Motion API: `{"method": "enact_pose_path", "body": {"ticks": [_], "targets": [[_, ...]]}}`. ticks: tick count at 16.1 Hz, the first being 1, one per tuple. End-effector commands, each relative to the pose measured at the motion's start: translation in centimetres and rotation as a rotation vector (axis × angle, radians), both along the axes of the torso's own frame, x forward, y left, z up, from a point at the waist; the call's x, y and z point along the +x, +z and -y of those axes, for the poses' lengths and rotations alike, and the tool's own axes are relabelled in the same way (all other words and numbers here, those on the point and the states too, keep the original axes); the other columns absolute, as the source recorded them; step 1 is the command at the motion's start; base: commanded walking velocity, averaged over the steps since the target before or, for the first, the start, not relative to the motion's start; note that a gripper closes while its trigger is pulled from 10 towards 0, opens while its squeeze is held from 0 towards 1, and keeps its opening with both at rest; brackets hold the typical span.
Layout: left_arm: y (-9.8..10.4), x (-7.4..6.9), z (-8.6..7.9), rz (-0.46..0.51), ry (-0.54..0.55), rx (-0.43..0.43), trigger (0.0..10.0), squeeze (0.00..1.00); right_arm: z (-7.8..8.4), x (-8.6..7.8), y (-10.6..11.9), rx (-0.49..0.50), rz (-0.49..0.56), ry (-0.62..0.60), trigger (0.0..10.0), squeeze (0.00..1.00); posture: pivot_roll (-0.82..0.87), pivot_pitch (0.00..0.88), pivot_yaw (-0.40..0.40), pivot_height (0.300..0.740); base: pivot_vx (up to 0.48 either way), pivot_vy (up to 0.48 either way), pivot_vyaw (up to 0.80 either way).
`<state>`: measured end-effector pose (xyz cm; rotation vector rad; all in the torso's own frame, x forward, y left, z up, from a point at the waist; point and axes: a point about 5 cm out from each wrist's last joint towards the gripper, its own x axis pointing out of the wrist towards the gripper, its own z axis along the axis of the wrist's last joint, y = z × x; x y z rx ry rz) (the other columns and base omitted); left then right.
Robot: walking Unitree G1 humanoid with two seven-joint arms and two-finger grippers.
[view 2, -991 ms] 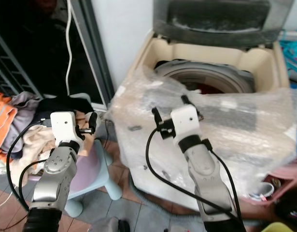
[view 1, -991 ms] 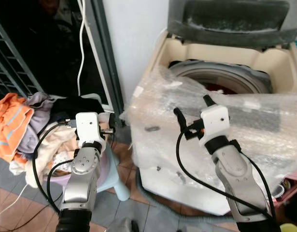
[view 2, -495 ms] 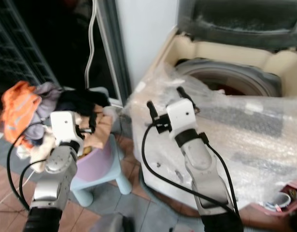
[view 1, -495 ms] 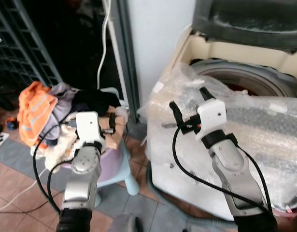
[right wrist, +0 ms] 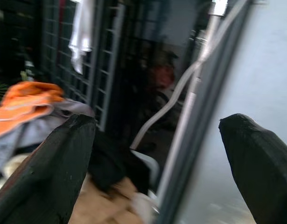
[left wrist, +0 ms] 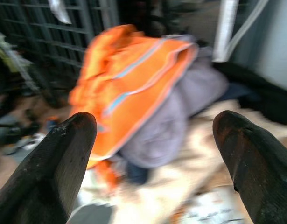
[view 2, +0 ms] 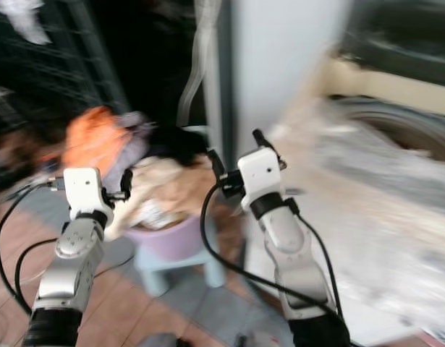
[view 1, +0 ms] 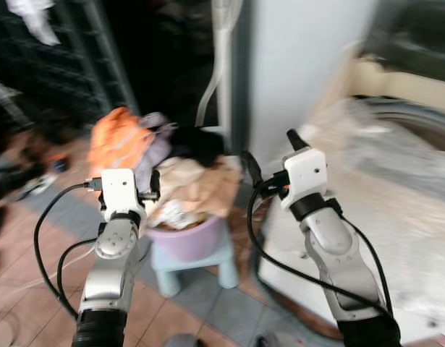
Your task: Clothes washing
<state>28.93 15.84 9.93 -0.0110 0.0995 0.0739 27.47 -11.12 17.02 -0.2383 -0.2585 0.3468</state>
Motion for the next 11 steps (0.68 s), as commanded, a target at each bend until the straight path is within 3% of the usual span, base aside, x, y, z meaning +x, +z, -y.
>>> {"method": "enact_pose_path", "body": {"ticks": [1,3,5,11], "targets": [[-0.1,0.0,0.5,-0.004,-0.014,0.0,10.0,0.0,0.4,0.0,-0.2,-0.006,-0.003,-0.019,10.0,0.0,-0.06,0.035,0.081,0.74,0.0,0.48,0.0],[0.0,0.0,0.6,0.003,-0.017,-0.001,10.0,0.0,0.9,0.4,-0.3,0.012,-0.028,-0.074,10.0,0.0,-0.06,0.033,0.08,0.74,0.0,0.45,0.0],[0.1,0.0,0.5,0.012,-0.019,0.0,10.0,0.0,1.4,1.0,-0.6,0.059,-0.07,-0.106,10.0,0.0,-0.06,0.033,0.08,0.74,0.0,0.0,0.0],[0.8,-0.1,0.3,0.057,-0.008,-0.001,10.0,0.0,1.1,1.6,-1.0,0.04,-0.107,-0.146,10.0,0.0,-0.05,0.037,0.084,0.74,0.0,0.0,0.0]]}}
